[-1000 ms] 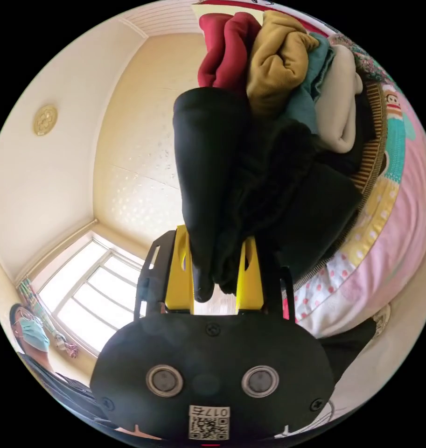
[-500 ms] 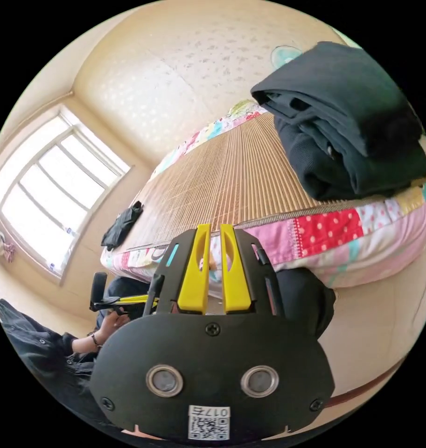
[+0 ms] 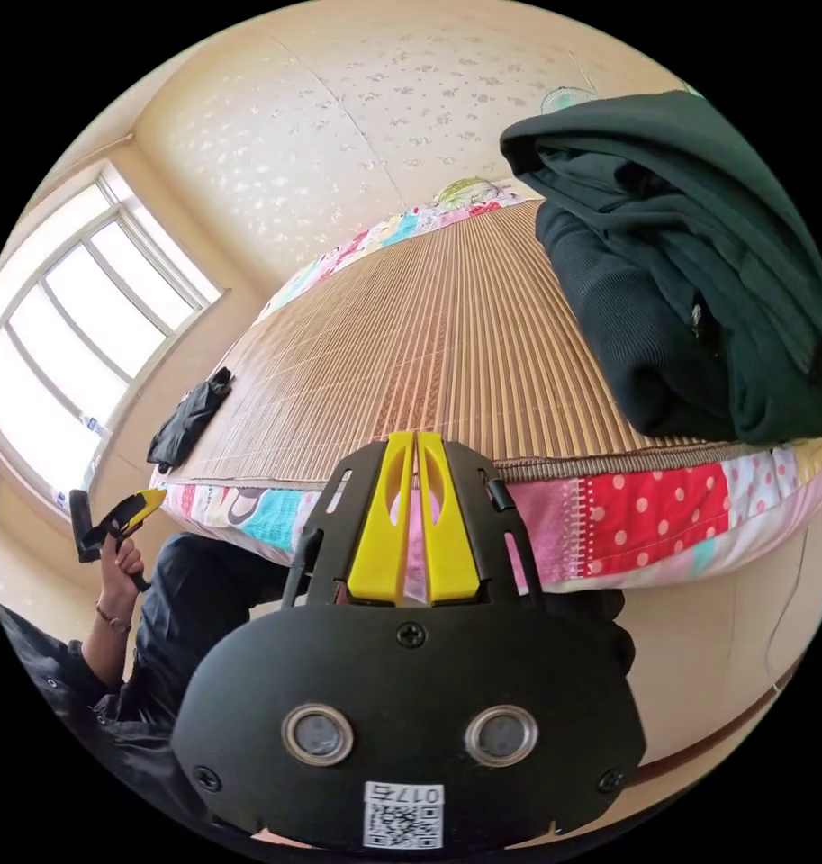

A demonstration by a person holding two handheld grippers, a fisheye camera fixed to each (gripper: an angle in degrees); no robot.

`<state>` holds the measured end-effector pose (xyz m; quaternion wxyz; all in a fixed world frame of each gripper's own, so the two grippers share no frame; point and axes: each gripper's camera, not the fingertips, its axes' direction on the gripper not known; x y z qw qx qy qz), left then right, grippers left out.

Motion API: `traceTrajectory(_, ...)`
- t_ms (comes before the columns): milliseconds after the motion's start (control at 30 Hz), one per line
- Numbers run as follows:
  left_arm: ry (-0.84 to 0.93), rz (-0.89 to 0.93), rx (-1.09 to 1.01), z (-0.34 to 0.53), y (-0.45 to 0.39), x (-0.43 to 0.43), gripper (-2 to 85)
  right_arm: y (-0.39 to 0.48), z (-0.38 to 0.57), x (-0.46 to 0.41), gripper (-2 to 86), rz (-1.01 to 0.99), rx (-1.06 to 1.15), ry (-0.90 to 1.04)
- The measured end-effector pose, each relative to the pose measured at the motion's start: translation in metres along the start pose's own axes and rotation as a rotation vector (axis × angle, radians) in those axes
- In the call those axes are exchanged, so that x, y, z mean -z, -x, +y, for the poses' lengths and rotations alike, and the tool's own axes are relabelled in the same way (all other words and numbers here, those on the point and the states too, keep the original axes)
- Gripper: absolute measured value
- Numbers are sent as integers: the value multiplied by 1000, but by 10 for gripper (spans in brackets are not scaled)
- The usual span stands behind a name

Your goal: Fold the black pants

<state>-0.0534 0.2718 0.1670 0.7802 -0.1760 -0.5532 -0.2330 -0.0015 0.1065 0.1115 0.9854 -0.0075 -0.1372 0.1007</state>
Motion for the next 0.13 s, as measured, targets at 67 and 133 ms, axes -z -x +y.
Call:
traceTrajectory(67,-10,-135,14,-55,26,-8,113,-12,-3,-2,5,-63,-31,-19)
traceTrajectory(133,-71,-293,26,-105,51,-18,103,-17,-3,-2,5,-79,-47,-39)
